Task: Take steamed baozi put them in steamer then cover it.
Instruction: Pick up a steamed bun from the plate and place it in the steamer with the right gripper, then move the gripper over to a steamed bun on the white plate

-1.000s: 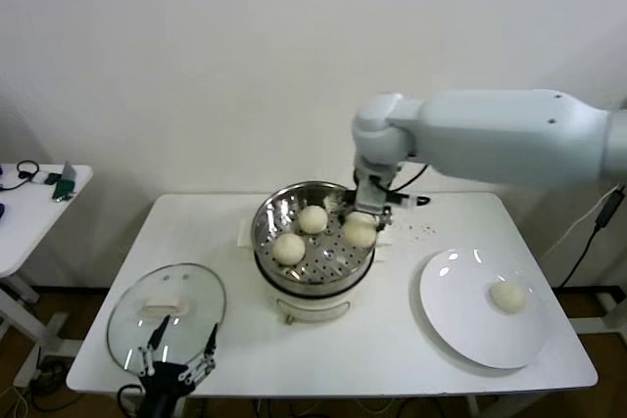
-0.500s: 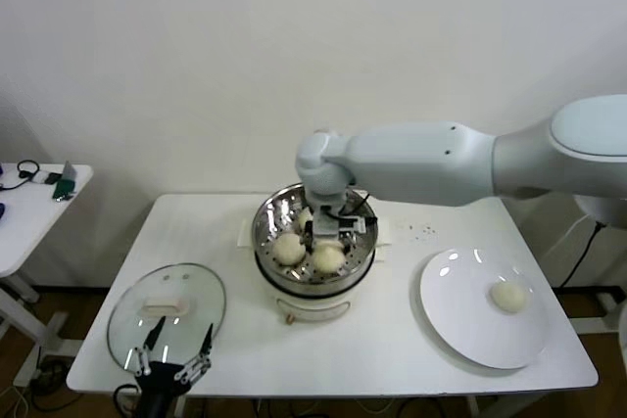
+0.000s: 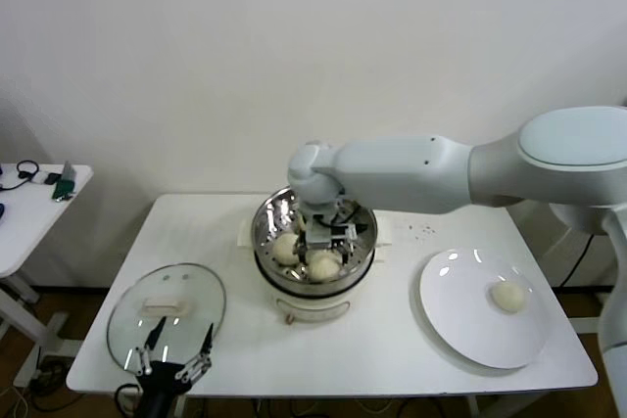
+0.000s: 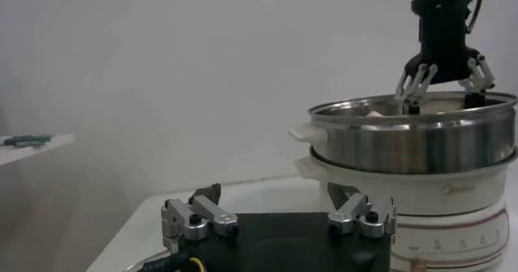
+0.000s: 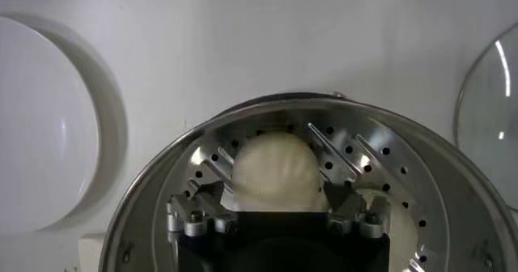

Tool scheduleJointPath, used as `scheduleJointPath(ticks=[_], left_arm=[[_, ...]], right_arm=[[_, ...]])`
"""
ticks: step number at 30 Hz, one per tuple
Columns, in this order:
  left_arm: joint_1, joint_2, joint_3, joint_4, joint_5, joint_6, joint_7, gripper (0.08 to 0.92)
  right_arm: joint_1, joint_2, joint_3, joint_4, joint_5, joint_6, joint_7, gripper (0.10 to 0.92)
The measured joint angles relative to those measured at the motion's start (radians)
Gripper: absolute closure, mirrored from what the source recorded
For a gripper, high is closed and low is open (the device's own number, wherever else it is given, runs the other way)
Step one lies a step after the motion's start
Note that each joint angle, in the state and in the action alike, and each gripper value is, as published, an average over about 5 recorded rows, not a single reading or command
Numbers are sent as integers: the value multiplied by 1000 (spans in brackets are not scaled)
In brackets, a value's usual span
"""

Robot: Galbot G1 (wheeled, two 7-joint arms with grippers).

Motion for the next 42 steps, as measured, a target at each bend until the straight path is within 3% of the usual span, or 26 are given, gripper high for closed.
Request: scheduleJointPath(ticks=[14, 29, 42], left_arm=[[-5, -2, 0, 4, -1, -2, -2, 177], [-23, 10, 5, -4, 4, 1, -2, 177], [-22, -2, 5, -16, 23, 12, 0, 177]], right_arm=[[90, -82, 11, 13, 84, -17, -11, 203], [257, -460, -171, 51, 379, -300, 69, 203], [-20, -829, 30, 19, 268, -455, 55, 203]])
